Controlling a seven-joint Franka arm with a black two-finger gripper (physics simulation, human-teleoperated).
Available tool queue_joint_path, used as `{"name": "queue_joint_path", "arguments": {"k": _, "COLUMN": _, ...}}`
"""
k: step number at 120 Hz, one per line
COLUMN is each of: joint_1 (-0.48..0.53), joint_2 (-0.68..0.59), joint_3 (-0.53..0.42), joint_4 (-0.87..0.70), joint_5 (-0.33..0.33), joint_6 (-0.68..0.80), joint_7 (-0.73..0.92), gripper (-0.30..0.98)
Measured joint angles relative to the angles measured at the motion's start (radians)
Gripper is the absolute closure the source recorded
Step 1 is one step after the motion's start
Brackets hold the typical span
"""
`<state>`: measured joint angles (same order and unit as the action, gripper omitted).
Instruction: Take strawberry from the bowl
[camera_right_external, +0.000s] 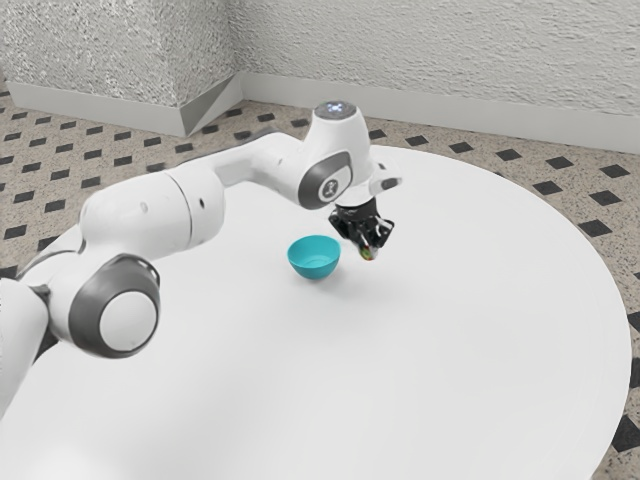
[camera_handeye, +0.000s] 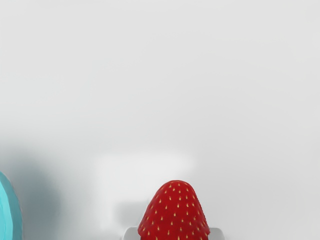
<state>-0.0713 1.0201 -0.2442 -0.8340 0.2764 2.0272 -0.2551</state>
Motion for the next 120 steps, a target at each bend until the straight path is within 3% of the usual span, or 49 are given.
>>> {"name": "queue_joint_path", "arguments": {"k": 32, "joint_1": -0.046, "joint_2": 0.045, "joint_3": -0.05, "joint_4": -0.003, "joint_5": 0.009, "joint_6": 0.062, "joint_7": -0.019, "gripper": 0.76}}
{"name": "queue_joint_path", "arguments": {"k": 68, "joint_1": -0.056, "joint_2": 0.007, "joint_3": -0.042, "joint_4": -0.038, "joint_5": -0.013, "joint_6": 0.069, "joint_7": -0.008, "gripper": 0.25}}
{"name": "queue_joint_path", "arguments": {"k": 90, "joint_1": -0.057, "joint_2": -0.182, "joint_3": 0.013, "joint_4": -0.147, "joint_5": -0.008, "joint_6": -0.003, "joint_7": 0.002, "gripper": 0.11}}
{"name": "queue_joint_path", "arguments": {"k": 108, "joint_1": -0.047, "joint_2": -0.403, "joint_3": 0.07, "joint_4": -0.342, "joint_5": -0.014, "joint_6": -0.078, "joint_7": 0.008, "gripper": 0.05}}
{"name": "queue_joint_path", "arguments": {"k": 120, "joint_1": -0.022, "joint_2": -0.495, "joint_3": 0.08, "joint_4": -0.382, "joint_5": -0.019, "joint_6": -0.141, "joint_7": 0.011, "gripper": 0.03}}
